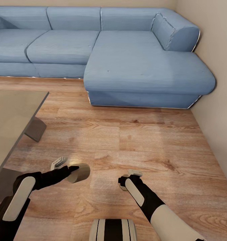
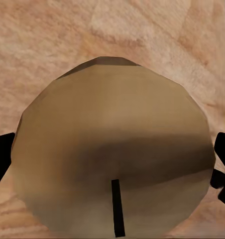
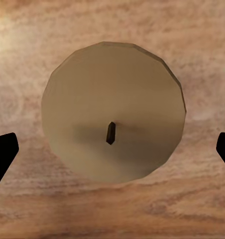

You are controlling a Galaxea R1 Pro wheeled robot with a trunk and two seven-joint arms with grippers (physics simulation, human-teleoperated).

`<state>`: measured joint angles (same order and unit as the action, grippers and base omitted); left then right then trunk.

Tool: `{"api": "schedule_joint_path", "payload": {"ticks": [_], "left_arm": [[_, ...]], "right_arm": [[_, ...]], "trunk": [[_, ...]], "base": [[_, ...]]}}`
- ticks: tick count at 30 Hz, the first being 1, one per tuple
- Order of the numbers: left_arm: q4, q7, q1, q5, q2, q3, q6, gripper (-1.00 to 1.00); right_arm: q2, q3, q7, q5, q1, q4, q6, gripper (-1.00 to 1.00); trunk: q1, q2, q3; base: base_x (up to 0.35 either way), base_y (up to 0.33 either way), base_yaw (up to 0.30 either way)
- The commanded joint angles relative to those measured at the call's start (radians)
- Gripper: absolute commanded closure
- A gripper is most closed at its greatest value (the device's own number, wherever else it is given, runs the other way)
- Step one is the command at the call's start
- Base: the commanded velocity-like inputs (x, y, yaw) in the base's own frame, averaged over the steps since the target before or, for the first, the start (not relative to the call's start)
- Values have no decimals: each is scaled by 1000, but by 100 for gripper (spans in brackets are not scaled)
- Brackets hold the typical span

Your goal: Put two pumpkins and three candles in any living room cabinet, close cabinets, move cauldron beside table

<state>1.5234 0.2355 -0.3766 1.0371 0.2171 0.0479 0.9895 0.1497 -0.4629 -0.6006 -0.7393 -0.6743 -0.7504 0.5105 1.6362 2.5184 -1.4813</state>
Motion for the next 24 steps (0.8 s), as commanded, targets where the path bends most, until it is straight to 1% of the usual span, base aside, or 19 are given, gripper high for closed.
{"api": "schedule_joint_path", "payload": {"ticks": [1,2,3,4,5,7,9,12,24], "left_arm": [[1,4,1,30,6,1,4,100],[0,-12,5,75,21,0,4,100],[0,-38,11,138,50,-4,4,100],[0,-54,13,169,69,-6,4,100],[-1,-67,15,191,83,-8,4,100],[-1,-80,16,210,96,-9,4,100],[-2,-90,18,224,104,-11,4,100],[-2,-94,19,230,107,-11,4,100],[-2,-96,19,232,105,-11,4,100]], "right_arm": [[-1,-3,-8,-8,-1,-1,2,-100],[0,-3,-8,-8,-1,-1,2,-100],[0,-3,-7,-8,-1,-1,2,-100],[-1,-3,-7,-8,-1,-1,2,-100],[-1,-4,-7,-8,-1,-1,2,-100],[-1,-4,-7,-8,-1,-1,2,-100],[0,-4,-7,-8,-1,-1,2,-100],[-1,-3,-6,-8,-1,-1,2,-100],[0,-4,-3,-8,-1,-1,2,-100]], "trunk": [[0,0,-1],[0,0,-1],[0,0,-1],[0,0,-1],[0,0,-1],[0,0,-1],[0,1,-5],[2,1,-16],[2,1,-16]], "base": [[0,0,0],[0,0,0],[0,0,0],[0,0,0],[0,0,0],[0,0,0],[0,0,0],[0,0,0],[0,0,0]]}}
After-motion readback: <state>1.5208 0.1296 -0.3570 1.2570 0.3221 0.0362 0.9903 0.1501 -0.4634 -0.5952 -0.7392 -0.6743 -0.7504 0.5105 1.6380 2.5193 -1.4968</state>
